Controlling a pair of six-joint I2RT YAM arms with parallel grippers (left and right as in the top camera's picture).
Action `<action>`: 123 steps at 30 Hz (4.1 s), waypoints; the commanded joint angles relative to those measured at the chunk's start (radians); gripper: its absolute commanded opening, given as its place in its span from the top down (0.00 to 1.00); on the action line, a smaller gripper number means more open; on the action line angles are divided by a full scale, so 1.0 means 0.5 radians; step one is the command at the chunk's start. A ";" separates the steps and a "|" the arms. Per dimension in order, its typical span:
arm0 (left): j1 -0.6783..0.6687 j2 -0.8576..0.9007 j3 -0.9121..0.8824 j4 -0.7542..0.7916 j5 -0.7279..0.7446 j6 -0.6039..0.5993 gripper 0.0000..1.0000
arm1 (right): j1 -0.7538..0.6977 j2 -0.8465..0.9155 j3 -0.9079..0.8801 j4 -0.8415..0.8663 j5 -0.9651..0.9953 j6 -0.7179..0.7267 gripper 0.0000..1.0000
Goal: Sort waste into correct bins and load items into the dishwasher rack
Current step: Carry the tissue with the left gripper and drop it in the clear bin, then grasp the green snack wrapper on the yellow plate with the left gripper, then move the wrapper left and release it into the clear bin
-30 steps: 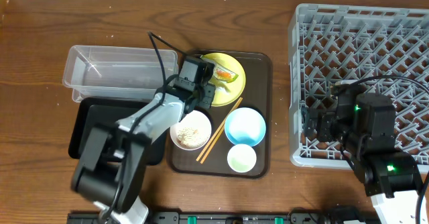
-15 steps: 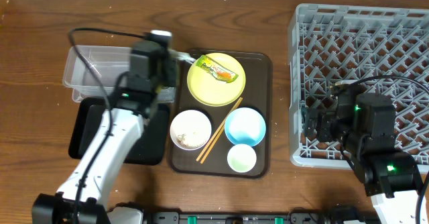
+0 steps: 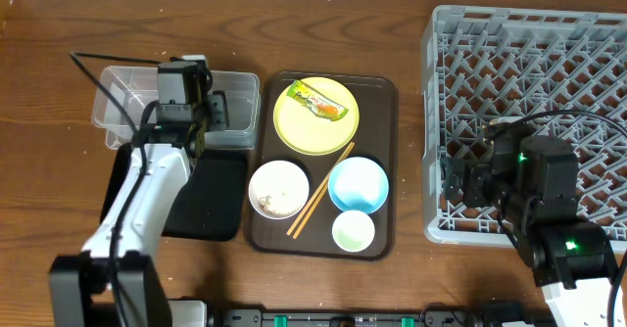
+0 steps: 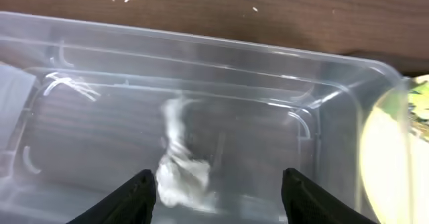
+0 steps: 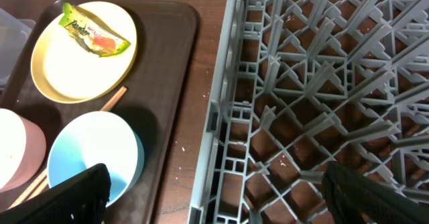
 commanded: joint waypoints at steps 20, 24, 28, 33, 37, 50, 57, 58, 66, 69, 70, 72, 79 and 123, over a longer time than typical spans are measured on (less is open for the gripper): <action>-0.545 0.313 0.494 -0.029 0.294 -0.925 0.12 | -0.009 -0.003 0.045 -0.002 -0.009 -0.020 0.01; -0.580 0.481 0.494 0.105 0.361 -1.057 0.11 | -0.009 -0.003 0.045 -0.003 -0.009 -0.019 0.01; -0.610 0.612 0.494 0.208 0.353 -1.080 0.11 | -0.009 -0.003 0.045 -0.004 -0.009 -0.020 0.01; -0.659 0.773 0.494 0.358 0.306 -1.081 0.11 | -0.009 -0.003 0.045 -0.004 -0.009 -0.020 0.01; -0.690 0.874 0.494 0.485 0.302 -1.087 0.12 | -0.009 -0.003 0.045 -0.005 -0.010 -0.020 0.01; -0.787 1.047 0.494 0.571 -0.057 -1.236 0.16 | -0.009 -0.003 0.045 -0.008 -0.011 -0.020 0.01; -0.815 1.086 0.494 0.596 -0.089 -1.236 0.19 | -0.009 -0.003 0.045 -0.009 -0.011 -0.020 0.01; -0.816 1.091 0.494 0.595 -0.090 -1.236 0.20 | -0.009 -0.003 0.045 -0.009 -0.011 -0.020 0.01; -0.816 1.135 0.494 0.594 -0.088 -1.237 0.21 | -0.009 -0.003 0.045 -0.011 -0.018 -0.019 0.01; -0.820 1.141 0.493 0.577 -0.088 -1.236 0.31 | -0.009 -0.003 0.045 -0.010 -0.018 -0.020 0.01; -0.822 1.141 0.493 0.575 -0.087 -1.236 0.36 | -0.009 -0.003 0.045 -0.010 -0.018 -0.019 0.01; -0.828 1.141 0.493 0.577 -0.079 -1.236 0.45 | -0.009 -0.003 0.045 -0.010 -0.018 -0.020 0.01; -0.831 1.140 0.493 0.489 -0.080 -1.222 0.79 | -0.009 -0.003 0.045 -0.010 -0.017 -0.020 0.01; 0.092 0.190 0.452 -0.279 -0.266 -0.703 0.42 | -0.009 -0.003 0.045 -0.010 -0.016 -0.021 0.01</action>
